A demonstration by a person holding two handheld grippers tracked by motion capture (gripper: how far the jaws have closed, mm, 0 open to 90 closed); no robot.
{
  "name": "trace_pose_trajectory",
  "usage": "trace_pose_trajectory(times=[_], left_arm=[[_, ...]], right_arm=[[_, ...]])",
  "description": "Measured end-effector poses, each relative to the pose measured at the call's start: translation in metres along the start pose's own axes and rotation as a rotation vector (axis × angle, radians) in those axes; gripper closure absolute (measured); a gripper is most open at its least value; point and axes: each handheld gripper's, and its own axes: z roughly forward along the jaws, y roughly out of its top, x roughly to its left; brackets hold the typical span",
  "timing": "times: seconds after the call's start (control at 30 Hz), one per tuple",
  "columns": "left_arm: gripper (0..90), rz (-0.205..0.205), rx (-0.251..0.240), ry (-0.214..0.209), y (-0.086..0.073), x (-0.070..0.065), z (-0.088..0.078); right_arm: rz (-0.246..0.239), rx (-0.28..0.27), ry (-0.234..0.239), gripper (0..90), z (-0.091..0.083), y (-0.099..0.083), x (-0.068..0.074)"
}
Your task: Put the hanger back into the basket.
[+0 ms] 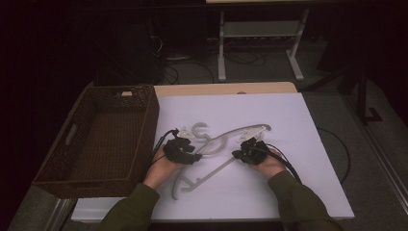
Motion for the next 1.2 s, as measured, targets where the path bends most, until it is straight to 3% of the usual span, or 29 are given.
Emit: trace_pose_trajectory(times=[0.37,0.63,1.2], left_arm=[[67.5,0.037,0.039,0.027,0.002,-0.002,0.007],[76.0,0.047,0.041,0.032,0.004,-0.005,0.009],[80.5,-0.030,0.068,0.073,0.010,-0.007,0.005]], right_arm=[[-0.001,0.003,0.001,89.5,0.000,0.000,0.000],[-0.001,0.003,0.000,89.5,0.000,0.000,0.000],[0.001,-0.004,-0.003,89.5,-0.001,0.000,0.000]])
